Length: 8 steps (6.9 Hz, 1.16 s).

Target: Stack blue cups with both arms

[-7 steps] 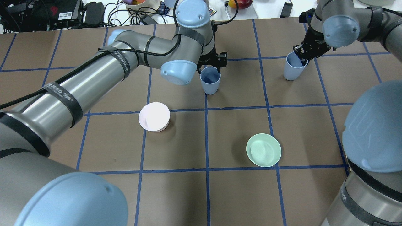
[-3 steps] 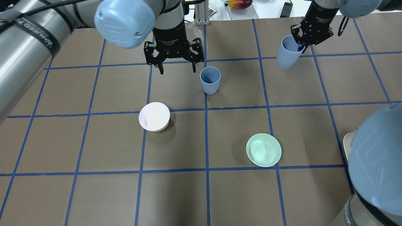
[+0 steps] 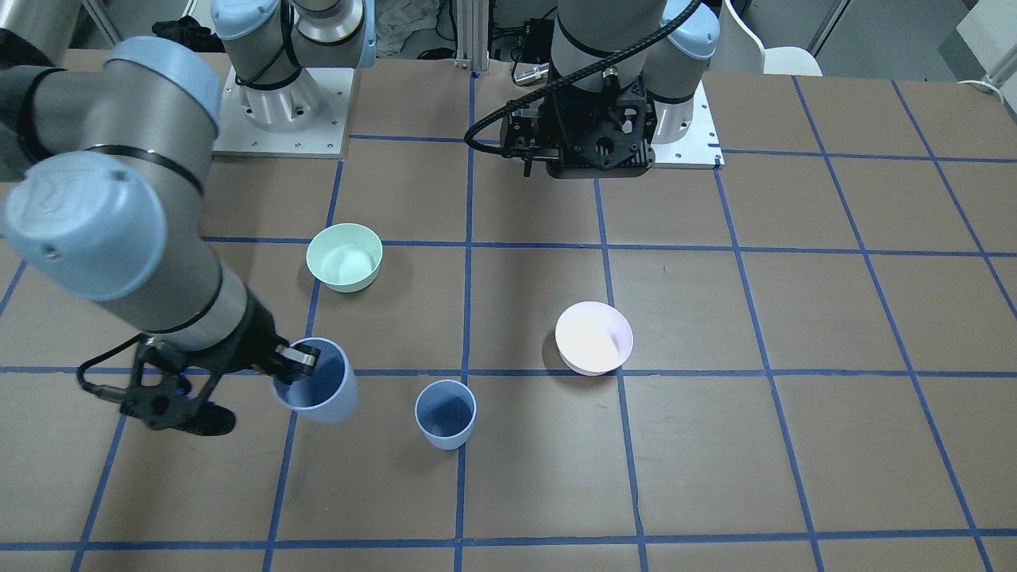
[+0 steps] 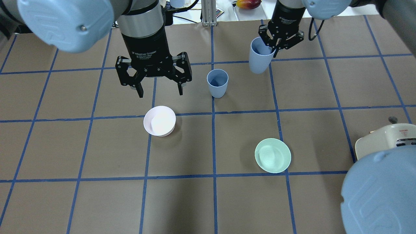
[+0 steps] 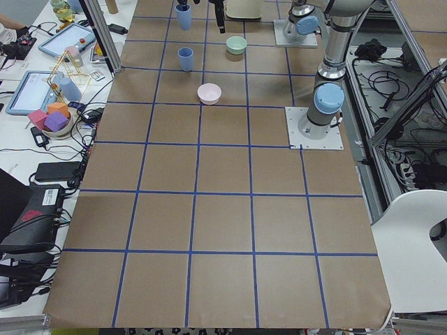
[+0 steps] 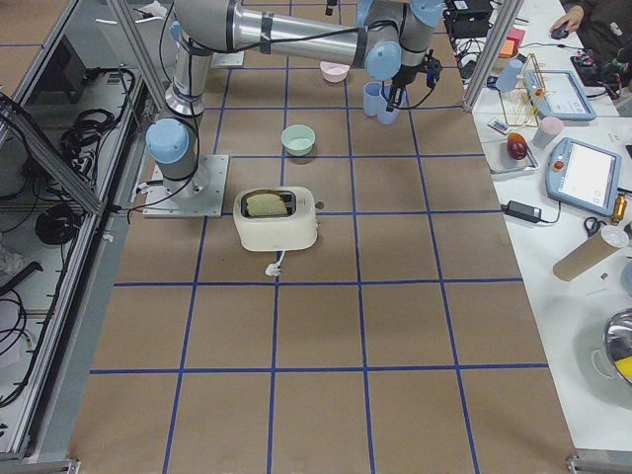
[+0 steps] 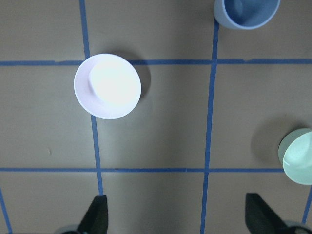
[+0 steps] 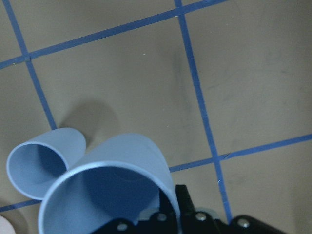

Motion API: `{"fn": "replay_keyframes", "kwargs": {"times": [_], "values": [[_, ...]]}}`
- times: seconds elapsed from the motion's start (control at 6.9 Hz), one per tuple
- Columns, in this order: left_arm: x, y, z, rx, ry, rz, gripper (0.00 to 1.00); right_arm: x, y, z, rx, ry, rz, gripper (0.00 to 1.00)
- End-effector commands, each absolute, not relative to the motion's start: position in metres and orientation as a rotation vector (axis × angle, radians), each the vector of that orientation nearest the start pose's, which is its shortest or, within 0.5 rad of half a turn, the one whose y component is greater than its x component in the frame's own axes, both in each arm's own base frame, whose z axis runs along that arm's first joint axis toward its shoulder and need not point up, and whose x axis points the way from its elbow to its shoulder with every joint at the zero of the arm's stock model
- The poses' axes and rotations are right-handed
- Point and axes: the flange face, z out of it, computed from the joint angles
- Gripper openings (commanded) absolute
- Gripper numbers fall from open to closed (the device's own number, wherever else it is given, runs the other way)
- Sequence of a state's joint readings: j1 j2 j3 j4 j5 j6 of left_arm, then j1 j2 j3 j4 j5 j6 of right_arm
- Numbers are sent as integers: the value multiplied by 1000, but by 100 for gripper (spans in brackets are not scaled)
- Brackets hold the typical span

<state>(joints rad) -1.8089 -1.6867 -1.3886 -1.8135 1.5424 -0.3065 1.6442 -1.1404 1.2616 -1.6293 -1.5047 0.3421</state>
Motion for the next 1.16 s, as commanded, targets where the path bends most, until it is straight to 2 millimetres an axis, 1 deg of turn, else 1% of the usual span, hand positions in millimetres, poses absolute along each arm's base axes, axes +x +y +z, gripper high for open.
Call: {"fn": "replay_keyframes", "kwargs": {"times": [0.0,0.14,0.29,0.43,0.58,0.72,0.87,1.01], "values": [[-228,-465,489,-192,3153,81,100,262,-624,394,518,3050,123,0],[-220,-460,483,-184,3155,-22,100,270,-622,394,530,3043,105,0],[-193,-470,489,-190,3081,-119,100,278,-619,393,514,3046,105,0],[-179,-475,492,-113,3071,-117,100,281,-623,385,508,3050,118,0],[-173,-474,495,-119,3078,-115,100,283,-629,375,506,3044,95,0],[-166,-476,498,-49,3076,-118,100,287,-630,374,501,3010,107,0],[-159,-474,500,-43,3094,-101,100,289,-630,372,495,2999,118,0],[-157,-476,501,-63,3133,-100,100,290,-632,365,497,3004,133,0]]}}
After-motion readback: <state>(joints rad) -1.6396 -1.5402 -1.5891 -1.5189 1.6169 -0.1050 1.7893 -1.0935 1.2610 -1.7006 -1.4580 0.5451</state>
